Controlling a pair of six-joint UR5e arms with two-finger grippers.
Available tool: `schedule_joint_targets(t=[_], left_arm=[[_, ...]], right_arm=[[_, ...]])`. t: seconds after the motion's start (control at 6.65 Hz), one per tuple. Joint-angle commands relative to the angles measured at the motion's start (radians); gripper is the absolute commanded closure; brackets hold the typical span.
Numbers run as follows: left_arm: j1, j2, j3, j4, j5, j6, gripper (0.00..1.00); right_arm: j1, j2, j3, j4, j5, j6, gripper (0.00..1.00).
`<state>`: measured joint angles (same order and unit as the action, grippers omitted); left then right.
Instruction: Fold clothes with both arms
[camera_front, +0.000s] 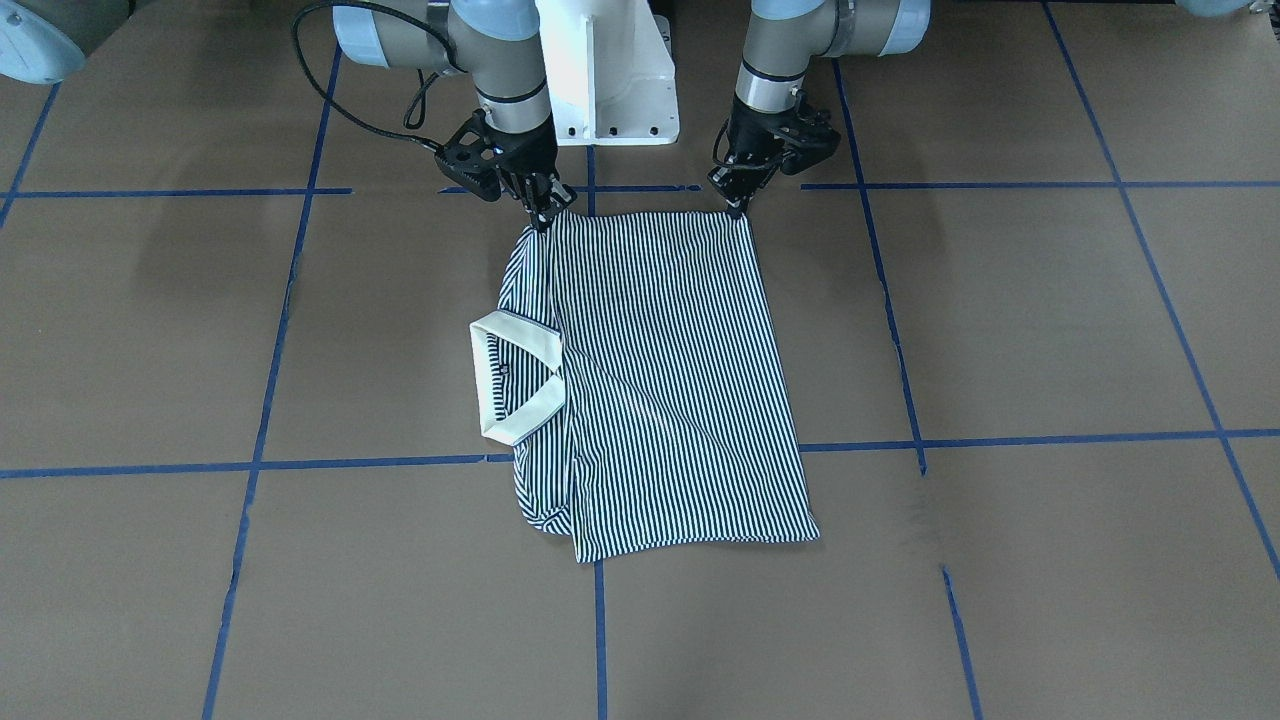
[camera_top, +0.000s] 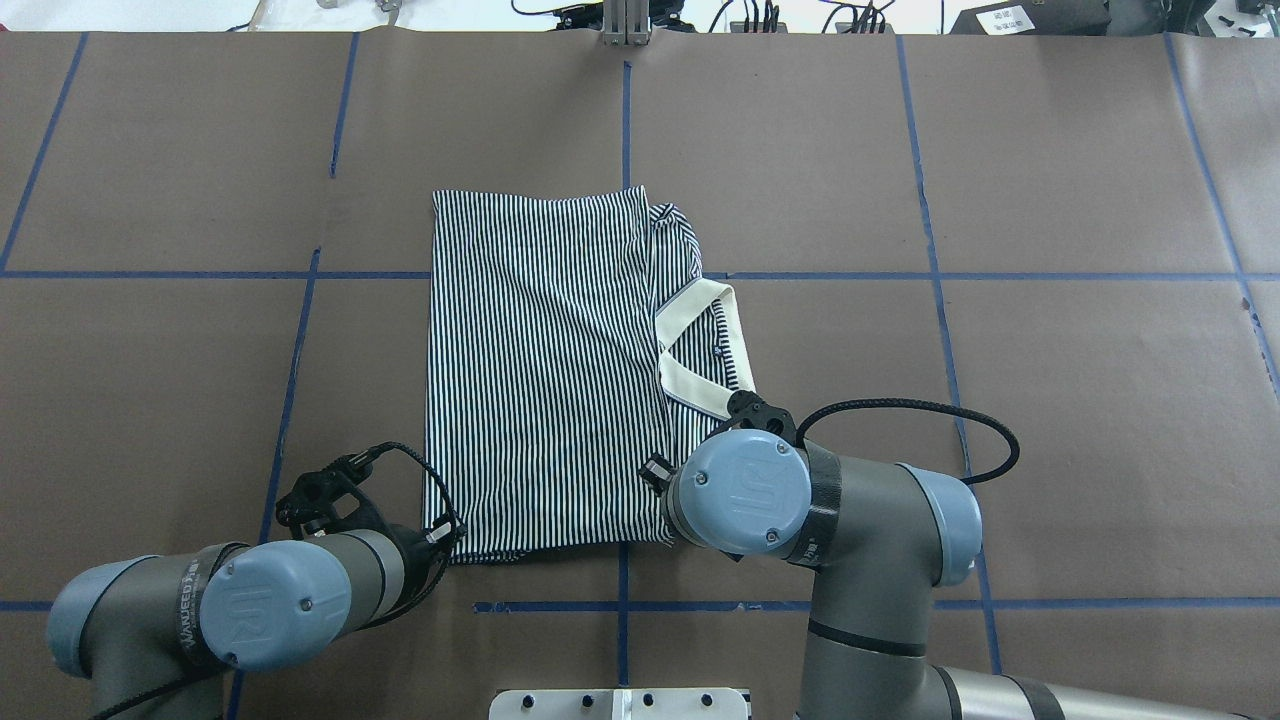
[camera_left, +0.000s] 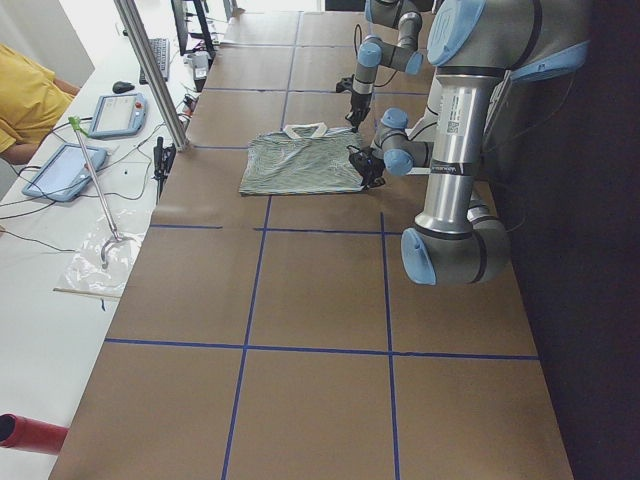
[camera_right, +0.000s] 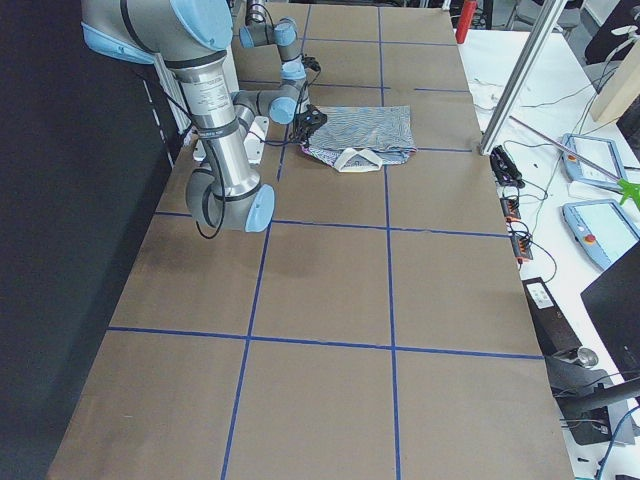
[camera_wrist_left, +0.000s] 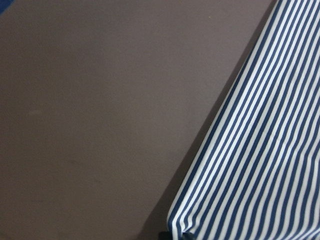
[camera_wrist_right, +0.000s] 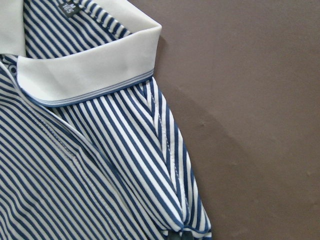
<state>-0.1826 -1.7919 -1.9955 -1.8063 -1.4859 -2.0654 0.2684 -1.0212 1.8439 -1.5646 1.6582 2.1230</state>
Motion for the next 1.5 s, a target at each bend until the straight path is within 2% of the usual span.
schedule_joint_targets(t=[0.0,0.15,0.3,0.45,0.6,0.75,0.9,1.2,1.35], left_arm=[[0.000,-0.001,-0.026,0.002,-0.025,0.001,1.00],[-0.001,0.003,-0.105,0.042,-0.040,-0.001,1.00],[0.000,0.003,-0.211,0.127,-0.046,-0.002,1.00],[0.000,0.002,-0.333,0.204,-0.091,-0.007,1.00],[-0.017,-0.001,-0.379,0.241,-0.112,0.002,1.00],[-0.103,-0.024,-0.350,0.240,-0.112,0.112,1.00],[-0.186,-0.084,-0.274,0.242,-0.116,0.199,1.00],[-0.285,-0.187,-0.086,0.219,-0.111,0.292,1.00],[-0.334,-0.193,0.007,0.120,-0.112,0.348,1.00]], right_arm=[[0.000,0.001,0.005,0.000,0.000,0.000,1.00],[0.003,-0.019,0.047,-0.002,0.000,0.003,1.00],[0.000,-0.072,0.158,-0.030,0.000,0.009,1.00],[-0.001,-0.085,0.290,-0.170,0.017,0.009,1.00],[0.009,-0.068,0.346,-0.242,0.035,0.008,1.00],[0.125,-0.021,0.290,-0.236,0.043,-0.024,1.00],[0.205,0.080,0.158,-0.229,0.090,-0.078,1.00],[0.268,0.157,-0.117,0.020,0.101,-0.074,1.00],[0.291,0.233,-0.291,0.099,0.110,-0.080,1.00]])
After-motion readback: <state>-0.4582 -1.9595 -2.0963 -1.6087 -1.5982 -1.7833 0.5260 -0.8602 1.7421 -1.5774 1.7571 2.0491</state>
